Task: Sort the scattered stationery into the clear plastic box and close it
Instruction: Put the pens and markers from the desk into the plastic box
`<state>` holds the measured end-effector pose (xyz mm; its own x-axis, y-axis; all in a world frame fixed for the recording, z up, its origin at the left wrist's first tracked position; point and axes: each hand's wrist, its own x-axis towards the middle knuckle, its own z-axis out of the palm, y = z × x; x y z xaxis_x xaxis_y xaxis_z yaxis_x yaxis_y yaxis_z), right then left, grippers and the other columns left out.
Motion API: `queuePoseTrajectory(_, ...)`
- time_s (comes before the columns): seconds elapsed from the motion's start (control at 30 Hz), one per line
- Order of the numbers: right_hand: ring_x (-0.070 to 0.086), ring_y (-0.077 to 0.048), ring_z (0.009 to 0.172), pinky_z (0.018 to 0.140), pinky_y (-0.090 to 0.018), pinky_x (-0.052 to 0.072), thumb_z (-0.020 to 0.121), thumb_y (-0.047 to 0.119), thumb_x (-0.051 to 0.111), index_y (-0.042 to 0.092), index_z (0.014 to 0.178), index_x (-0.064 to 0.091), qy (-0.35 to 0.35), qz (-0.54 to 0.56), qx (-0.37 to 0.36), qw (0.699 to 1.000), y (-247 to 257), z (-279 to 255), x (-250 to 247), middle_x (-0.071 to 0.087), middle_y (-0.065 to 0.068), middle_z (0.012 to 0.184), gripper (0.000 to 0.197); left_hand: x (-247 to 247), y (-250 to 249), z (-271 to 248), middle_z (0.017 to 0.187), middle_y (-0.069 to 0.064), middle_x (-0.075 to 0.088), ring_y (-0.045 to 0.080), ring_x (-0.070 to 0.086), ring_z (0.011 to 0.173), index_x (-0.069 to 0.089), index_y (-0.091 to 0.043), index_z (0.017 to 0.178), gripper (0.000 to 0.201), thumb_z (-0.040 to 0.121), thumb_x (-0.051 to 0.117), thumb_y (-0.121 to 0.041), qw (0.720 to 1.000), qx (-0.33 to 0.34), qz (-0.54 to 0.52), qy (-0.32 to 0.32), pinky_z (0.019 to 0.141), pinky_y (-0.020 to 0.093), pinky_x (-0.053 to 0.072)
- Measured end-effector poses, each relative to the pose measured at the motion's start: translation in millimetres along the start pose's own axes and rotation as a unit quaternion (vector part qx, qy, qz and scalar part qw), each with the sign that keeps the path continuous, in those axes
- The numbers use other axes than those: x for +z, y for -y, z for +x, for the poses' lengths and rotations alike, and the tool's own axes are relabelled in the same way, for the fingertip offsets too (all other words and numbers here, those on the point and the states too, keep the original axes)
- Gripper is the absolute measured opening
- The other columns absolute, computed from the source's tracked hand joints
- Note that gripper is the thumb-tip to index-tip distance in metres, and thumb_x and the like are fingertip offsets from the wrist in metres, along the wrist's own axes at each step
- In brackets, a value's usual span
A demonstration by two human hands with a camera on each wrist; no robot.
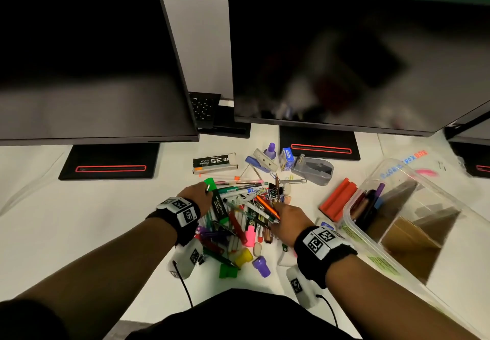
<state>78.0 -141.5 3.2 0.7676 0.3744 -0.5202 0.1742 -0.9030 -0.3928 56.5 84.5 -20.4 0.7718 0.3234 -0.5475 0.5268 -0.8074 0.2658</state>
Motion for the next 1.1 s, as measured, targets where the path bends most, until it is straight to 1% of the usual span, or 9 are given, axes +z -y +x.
queuePoseTrajectory(0.13, 0.058, -0.026, 0.093, 0.070, -0.021, 0.035, 0.087, 0.015, 0.055, 0.006, 0.109, 0.060, 0.052, 0.001, 0.011, 0.999, -1.1, -4.1, -10.2, 0.062, -0.014, 0.106, 0.024, -3.6, -10.3, 10.6, 0.131, 0.021, 0.053, 0.036, 0.052, 0.119, 0.040, -0.001, 0.130, 0.039, 0.100, 0.033, -0.026, 0.998, -0.046, -0.045, -0.020, 0.094, 0.037, 0.043)
queuePoseTrajectory(0.27, 0.053, -0.020, 0.071, 0.051, -0.021, 0.036, 0.081, 0.004, 0.052, 0.009, 0.084, 0.058, 0.095, 0.025, 0.040, 0.994, -6.9, -5.4, -15.2, 0.061, -0.013, 0.081, 0.008, -1.6, -20.3, 14.8, 0.125, 0.017, 0.057, 0.035, 0.055, 0.114, 0.040, -0.003, 0.127, 0.053, 0.092, 0.051, -0.041, 0.994, -0.063, -0.081, -0.024, 0.090, 0.037, 0.046)
queuePoseTrajectory(0.33, 0.054, -0.020, 0.054, 0.044, -0.019, 0.037, 0.080, 0.001, 0.048, 0.007, 0.073, 0.053, 0.126, 0.051, 0.068, 0.988, -10.8, -4.7, -16.0, 0.065, -0.007, 0.059, 0.011, 0.5, -22.7, 13.6, 0.120, 0.013, 0.059, 0.033, 0.058, 0.110, 0.035, -0.006, 0.129, 0.067, 0.083, 0.065, -0.043, 0.995, -0.062, -0.081, -0.019, 0.087, 0.036, 0.047)
queuePoseTrajectory(0.43, 0.041, -0.008, 0.022, 0.028, -0.015, 0.029, 0.086, -0.002, 0.040, 0.008, 0.067, 0.046, 0.198, 0.125, 0.107, 0.966, -11.4, -12.7, -23.5, 0.049, 0.002, 0.027, 0.023, 2.4, -24.4, 14.0, 0.117, 0.012, 0.061, 0.030, 0.061, 0.105, 0.032, -0.009, 0.126, 0.070, 0.076, 0.074, -0.034, 0.996, -0.053, -0.074, -0.020, 0.087, 0.035, 0.049)
queuePoseTrajectory(0.6, 0.036, -0.006, 0.021, 0.030, -0.011, 0.028, 0.084, 0.002, 0.041, 0.006, 0.073, 0.046, 0.213, 0.171, 0.131, 0.953, -12.9, -20.5, -30.2, 0.048, 0.003, 0.030, 0.013, 2.0, -24.6, 14.9, 0.107, 0.011, 0.061, 0.029, 0.060, 0.092, 0.034, -0.009, 0.124, 0.064, 0.074, 0.073, -0.024, 0.994, -0.057, -0.088, -0.023, 0.073, 0.030, 0.046)
queuePoseTrajectory(0.7, 0.036, -0.008, 0.024, 0.032, -0.015, 0.029, 0.074, 0.001, 0.045, 0.006, 0.080, 0.046, 0.202, 0.202, 0.138, 0.948, -18.2, -20.2, -25.4, 0.052, 0.002, 0.034, 0.008, 1.1, -22.3, 15.3, 0.107, 0.010, 0.063, 0.026, 0.057, 0.086, 0.048, -0.010, 0.114, 0.044, 0.077, 0.067, -0.025, 0.998, -0.040, -0.034, -0.021, 0.070, 0.027, 0.044)
queuePoseTrajectory(0.83, 0.033, -0.011, 0.028, 0.036, -0.018, 0.027, 0.072, -0.001, 0.044, 0.003, 0.067, 0.051, 0.190, 0.279, 0.142, 0.931, -22.1, -22.2, -23.8, 0.054, 0.000, 0.036, 0.009, -1.3, -25.6, 17.7, 0.108, 0.010, 0.065, 0.029, 0.061, 0.100, 0.058, -0.012, 0.104, 0.024, 0.082, 0.058, -0.021, 0.999, 0.015, 0.013, -0.039, 0.077, 0.029, 0.047)
queuePoseTrajectory(0.93, 0.031, -0.010, 0.026, 0.037, -0.018, 0.025, 0.074, 0.001, 0.046, 0.003, 0.057, 0.051, 0.179, 0.318, 0.130, 0.922, -20.8, -23.4, -27.6, 0.048, 0.003, 0.030, 0.018, -2.6, -35.1, 21.2, 0.119, 0.012, 0.057, 0.030, 0.058, 0.107, 0.055, -0.011, 0.115, 0.032, 0.084, 0.056, -0.020, 0.995, 0.068, 0.055, -0.048, 0.083, 0.031, 0.047)
queuePoseTrajectory(1.1, 0.034, -0.008, 0.031, 0.038, -0.019, 0.030, 0.090, 0.032, 0.055, 0.016, 0.064, 0.050, 0.148, 0.360, 0.076, 0.918, -23.6, -23.2, -30.9, 0.051, 0.004, 0.039, 0.031, 7.6, -49.4, 30.0, 0.135, 0.012, 0.043, 0.031, 0.051, 0.120, 0.038, -0.013, 0.135, 0.048, 0.090, 0.052, -0.025, 0.979, 0.145, 0.143, -0.017, 0.099, 0.038, 0.044)
